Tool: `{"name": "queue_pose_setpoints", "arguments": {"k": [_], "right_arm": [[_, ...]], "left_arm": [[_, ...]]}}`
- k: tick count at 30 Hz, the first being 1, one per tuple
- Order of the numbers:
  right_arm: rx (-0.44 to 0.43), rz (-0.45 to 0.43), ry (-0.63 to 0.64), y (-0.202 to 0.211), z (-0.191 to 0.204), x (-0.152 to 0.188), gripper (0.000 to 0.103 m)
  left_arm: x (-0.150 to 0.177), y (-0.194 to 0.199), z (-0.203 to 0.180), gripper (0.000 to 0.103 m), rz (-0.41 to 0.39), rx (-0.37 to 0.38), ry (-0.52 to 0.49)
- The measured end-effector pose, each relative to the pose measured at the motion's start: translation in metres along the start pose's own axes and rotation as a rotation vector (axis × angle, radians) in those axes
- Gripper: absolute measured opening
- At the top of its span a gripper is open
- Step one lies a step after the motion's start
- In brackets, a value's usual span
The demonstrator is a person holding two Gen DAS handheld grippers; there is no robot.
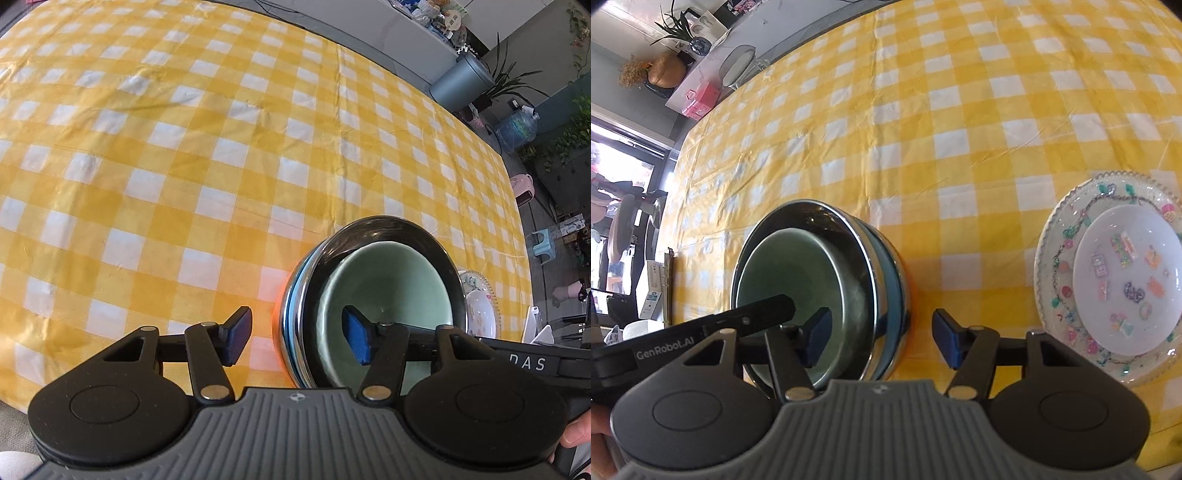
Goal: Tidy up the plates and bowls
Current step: 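Move the left gripper to the stacked bowls' rim and close it, then lift the stacked bowls with the left gripper and carry them over the plates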
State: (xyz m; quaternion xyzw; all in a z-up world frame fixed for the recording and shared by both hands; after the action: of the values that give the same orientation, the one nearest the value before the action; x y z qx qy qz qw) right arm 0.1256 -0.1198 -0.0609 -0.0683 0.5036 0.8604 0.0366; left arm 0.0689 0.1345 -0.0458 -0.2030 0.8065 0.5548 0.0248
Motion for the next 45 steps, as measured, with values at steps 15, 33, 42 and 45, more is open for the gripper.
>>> {"name": "queue_pose_setpoints", "arguments": {"k": [15, 33, 42, 45], "right_arm": [[-0.042, 0.019, -0.037, -0.014, -0.007, 0.0, 0.048], [-0.068, 0.001, -0.103, -0.01, -0.016, 0.007, 0.04], [-0.094, -0.031, -0.109, 0.012, -0.018, 0.005, 0.04], [-0.089, -0.05, -0.104, 0.028, -0.022, 0.005, 0.04]], "left_arm": [[0.001, -0.011, -0.003, 0.043, 0.032, 0.023, 0.008], [0.0, -0.001, -0.012, 0.041, 0.012, -0.012, -0.021], [-0.001, 0.016, -0.036, 0.041, -0.011, -0.016, -0.054], [0.0, 0.021, -0.052, 0.041, -0.018, -0.005, -0.065]]}}
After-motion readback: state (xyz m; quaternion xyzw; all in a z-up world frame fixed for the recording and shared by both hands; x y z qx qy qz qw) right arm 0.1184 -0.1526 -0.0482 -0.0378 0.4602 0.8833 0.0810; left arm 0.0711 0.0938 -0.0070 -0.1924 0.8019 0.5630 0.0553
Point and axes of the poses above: each gripper's, at about its wrist camera, not at the fingertips, and y roughly against the way its jaws point, z to its left, x to its underside, the point moved 3 cm from there along -y, roughly the way its jaws point, and after that the axes turned 1 degree about -y, right-handed, at the moved point
